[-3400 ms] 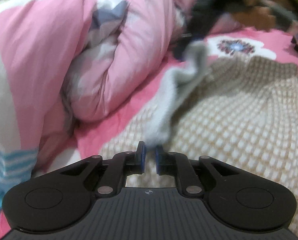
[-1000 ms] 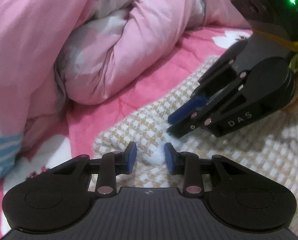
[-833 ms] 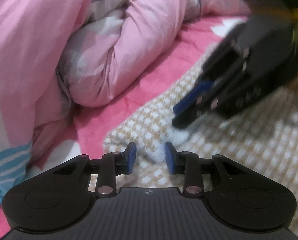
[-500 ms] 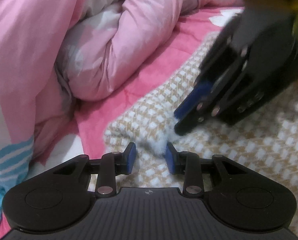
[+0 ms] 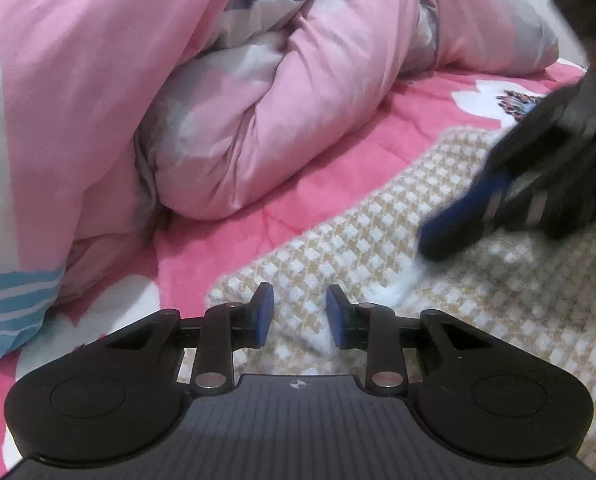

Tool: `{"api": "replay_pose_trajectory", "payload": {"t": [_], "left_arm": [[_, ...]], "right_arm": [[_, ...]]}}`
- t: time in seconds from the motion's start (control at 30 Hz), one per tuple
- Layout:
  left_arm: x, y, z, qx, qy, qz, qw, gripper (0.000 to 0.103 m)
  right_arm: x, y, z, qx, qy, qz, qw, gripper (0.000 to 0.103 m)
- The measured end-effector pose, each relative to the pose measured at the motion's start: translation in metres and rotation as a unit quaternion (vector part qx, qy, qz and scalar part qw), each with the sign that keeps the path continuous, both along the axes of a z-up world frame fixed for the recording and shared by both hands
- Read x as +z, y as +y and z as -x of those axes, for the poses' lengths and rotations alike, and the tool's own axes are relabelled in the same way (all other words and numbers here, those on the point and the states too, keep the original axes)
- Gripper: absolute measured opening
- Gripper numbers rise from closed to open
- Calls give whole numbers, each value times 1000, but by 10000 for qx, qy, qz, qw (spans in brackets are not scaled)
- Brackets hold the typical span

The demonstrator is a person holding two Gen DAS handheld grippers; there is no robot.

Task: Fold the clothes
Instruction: 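Open the left gripper and release the folded edge onto the cardigan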

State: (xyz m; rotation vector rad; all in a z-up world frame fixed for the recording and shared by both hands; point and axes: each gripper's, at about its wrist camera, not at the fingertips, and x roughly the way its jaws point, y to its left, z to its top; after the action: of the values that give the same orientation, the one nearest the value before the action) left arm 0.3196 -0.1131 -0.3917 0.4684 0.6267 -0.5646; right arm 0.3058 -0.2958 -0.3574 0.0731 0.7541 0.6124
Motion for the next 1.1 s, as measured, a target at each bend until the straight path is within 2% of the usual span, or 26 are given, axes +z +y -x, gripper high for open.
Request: {"api": "replay_pose_trajectory", "payload": {"t": [0.1, 0.17, 0.27, 0.33, 0.4, 0.47, 0.53, 0.67, 0.77, 0.8, 0.97, 1.03, 1.1], "left_arm": [[-3, -3, 6, -166, -197, -186, 9995, 30], [-4, -2, 9, -233, -253, -244, 9991, 30], [-6, -2, 12, -295, -331, -322, 9985, 30], [-7, -3, 12, -315, -368, -357, 9982, 30], [-7, -4, 13, -373, -429, -402, 9976, 30], [-8, -4, 15, -418, -479, -438, 9970, 30], [-8, -4, 16, -442, -505, -455, 9967, 30], [-8, -3, 17, -447, -501, -451, 9967, 30], [-6, -2, 16, -429, -434, -413, 9973, 30], [-6, -1, 15, -422, -413, -394, 9975, 30], [-7, -2, 16, -403, -438, -367, 9975, 30], [-7, -2, 16, -400, -453, -366, 9975, 30], [-6, -2, 16, -396, -439, -375, 9975, 31]], "right_arm": [[4, -16, 1, -145, -99, 486, 9987, 14], [-11, -24, 0, -63, 53, 953, 9954, 9], [-19, -43, -2, -283, 462, 516, 9972, 4], [-8, -47, -3, -416, 670, 375, 9962, 6], [11, -47, 1, -405, 631, 102, 9971, 7], [27, -50, 6, -457, 389, -46, 9982, 7], [30, -55, 3, -649, 302, -19, 9974, 7], [-20, -63, -12, -1022, 948, 552, 9887, 0], [-17, -75, -14, -1328, 1166, 77, 9842, 0], [-11, -74, -14, -1392, 1168, 41, 9833, 0], [22, -69, -11, -1683, 575, -195, 9839, 1], [8, -66, -25, -1943, 634, 30, 9789, 0], [-19, -63, -38, -2046, 871, 249, 9747, 0]]}}
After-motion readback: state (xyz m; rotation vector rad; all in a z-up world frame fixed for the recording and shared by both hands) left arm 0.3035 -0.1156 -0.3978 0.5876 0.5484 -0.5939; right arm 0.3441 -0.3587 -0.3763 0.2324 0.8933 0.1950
